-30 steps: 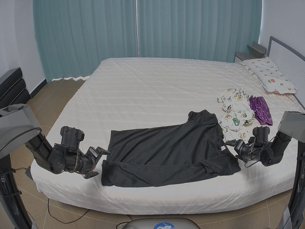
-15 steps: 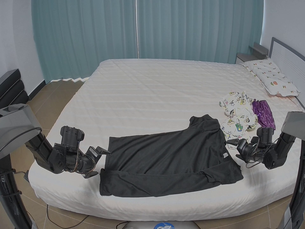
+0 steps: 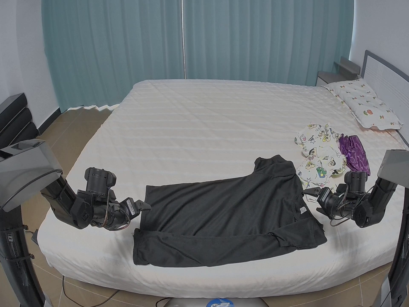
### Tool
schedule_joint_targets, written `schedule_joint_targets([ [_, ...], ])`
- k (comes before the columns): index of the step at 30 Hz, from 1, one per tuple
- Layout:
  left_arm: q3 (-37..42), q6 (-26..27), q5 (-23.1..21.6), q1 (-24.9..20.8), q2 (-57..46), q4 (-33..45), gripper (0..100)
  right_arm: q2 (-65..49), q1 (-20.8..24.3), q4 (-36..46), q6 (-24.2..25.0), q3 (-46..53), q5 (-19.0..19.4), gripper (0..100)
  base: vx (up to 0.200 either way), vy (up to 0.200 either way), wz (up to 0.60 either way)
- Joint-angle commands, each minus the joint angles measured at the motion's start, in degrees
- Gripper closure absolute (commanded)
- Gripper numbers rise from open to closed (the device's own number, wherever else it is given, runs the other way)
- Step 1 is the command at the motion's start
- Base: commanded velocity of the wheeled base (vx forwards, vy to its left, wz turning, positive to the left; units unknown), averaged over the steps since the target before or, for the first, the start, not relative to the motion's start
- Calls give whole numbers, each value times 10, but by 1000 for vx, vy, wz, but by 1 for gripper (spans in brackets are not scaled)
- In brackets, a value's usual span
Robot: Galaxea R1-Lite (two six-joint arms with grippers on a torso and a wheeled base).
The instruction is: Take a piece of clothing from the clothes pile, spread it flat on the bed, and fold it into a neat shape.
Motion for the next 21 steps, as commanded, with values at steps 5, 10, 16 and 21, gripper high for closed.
schedule_joint_targets([
  [5, 13, 68, -19, 7, 48, -3, 0, 7, 1, 0, -18, -1, 0, 0, 0, 0, 0],
  [10, 18, 66, -21, 3, 47, -14, 0, 8, 0, 0, -24, -4, 1, 0, 0, 0, 0],
  [16, 21, 69, -22, -15, 57, -31, 0, 8, 0, 0, -25, -6, 1, 0, 0, 0, 0],
  [21, 26, 65, -21, -18, 62, -53, 100, 8, 0, 0, -27, -4, 2, 0, 0, 0, 0],
])
